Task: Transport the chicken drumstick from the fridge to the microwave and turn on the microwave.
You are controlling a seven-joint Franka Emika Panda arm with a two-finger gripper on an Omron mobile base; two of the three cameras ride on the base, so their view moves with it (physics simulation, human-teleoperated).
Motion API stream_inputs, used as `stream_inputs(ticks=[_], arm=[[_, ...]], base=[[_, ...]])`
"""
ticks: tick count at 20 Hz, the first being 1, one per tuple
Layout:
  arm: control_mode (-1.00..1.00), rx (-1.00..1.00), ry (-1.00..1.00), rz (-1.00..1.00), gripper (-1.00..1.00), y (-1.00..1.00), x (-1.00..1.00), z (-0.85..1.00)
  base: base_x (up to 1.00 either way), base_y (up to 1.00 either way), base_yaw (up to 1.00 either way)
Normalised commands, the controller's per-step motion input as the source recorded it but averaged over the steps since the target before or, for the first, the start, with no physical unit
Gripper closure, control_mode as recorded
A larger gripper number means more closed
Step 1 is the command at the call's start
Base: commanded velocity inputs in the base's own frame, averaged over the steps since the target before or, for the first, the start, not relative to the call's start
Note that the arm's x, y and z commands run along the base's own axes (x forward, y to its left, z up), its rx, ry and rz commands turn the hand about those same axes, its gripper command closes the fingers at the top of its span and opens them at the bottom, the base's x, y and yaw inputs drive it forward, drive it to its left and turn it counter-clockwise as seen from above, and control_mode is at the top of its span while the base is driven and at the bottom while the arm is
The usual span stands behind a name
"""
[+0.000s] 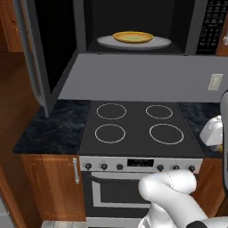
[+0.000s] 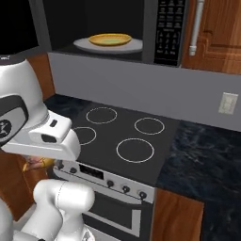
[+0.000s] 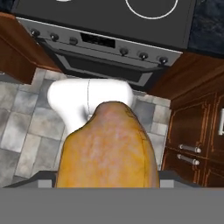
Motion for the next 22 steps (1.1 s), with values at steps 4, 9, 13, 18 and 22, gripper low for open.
stream_inputs(ticks=[4,9,13,18,22], arm=[[1.0,0.0,0.0,0.0,1.0,0.0,0.0,0.0],[1.0,0.0,0.0,0.0,1.0,0.0,0.0,0.0],[1.0,0.0,0.0,0.0,1.0,0.0,0.0,0.0],[1.0,0.0,0.0,0.0,1.0,0.0,0.0,0.0],[1.0,0.0,0.0,0.0,1.0,0.0,0.0,0.0]], base=[[0.38,0.0,0.31],[0.39,0.01,0.29],[0.35,0.0,0.18],[0.41,0.0,0.11],[0.48,0.0,0.08]])
